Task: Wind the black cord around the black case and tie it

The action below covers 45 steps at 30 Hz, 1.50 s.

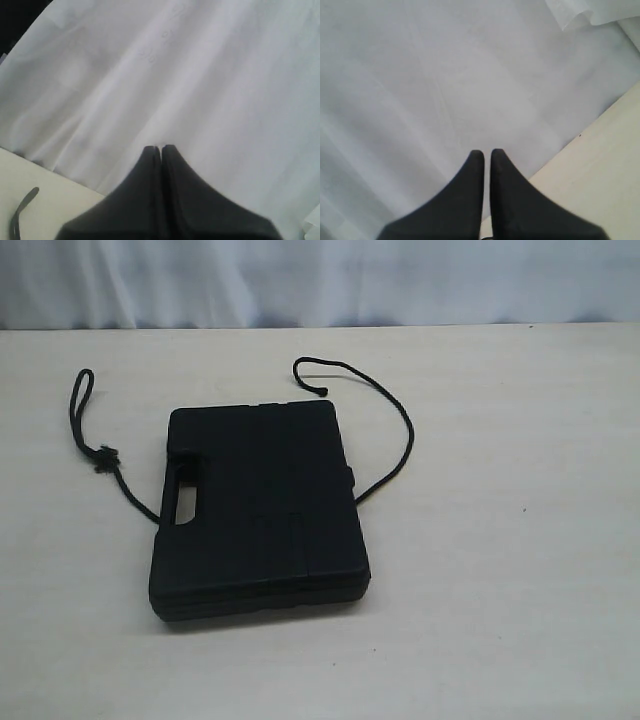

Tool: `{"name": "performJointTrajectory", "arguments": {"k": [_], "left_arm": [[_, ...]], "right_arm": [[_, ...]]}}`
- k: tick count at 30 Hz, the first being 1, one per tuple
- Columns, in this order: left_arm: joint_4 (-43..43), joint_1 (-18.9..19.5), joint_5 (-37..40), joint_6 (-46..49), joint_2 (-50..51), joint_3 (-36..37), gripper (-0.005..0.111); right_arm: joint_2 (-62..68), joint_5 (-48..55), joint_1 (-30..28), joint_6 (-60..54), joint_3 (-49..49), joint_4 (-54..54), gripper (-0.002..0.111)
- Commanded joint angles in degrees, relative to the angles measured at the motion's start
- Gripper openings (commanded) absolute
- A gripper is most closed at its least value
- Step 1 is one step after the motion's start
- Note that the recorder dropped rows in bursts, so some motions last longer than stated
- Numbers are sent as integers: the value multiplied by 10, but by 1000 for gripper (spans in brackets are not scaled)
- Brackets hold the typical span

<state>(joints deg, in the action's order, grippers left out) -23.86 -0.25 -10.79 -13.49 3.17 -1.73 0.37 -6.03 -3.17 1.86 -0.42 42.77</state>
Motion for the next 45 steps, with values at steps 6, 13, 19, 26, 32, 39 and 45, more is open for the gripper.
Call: {"name": "performJointTrajectory", "arguments": {"k": [6, 13, 19, 26, 32, 39, 45], "left_arm": [[188, -5, 271, 54, 408, -368, 0], [-76, -25, 490, 382, 720, -488, 0], [-96, -88, 426, 449, 873, -488, 27], [-96, -88, 351, 401, 964, -488, 52], [-104, -76, 326, 391, 1015, -488, 55], [-148, -76, 268, 391, 1060, -490, 55], [-155, -77, 293, 391, 1063, -512, 38]], "right_arm": [[169, 147, 0, -315, -210, -2, 4], [395, 362, 0, -343, -240, -76, 4], [456, 445, 0, -342, -262, -90, 4], [456, 457, 0, -355, -262, -91, 4], [456, 456, 0, -358, -262, -72, 4], [456, 457, 0, -376, -262, -48, 4], [456, 471, 0, -452, -262, -6, 4]]}}
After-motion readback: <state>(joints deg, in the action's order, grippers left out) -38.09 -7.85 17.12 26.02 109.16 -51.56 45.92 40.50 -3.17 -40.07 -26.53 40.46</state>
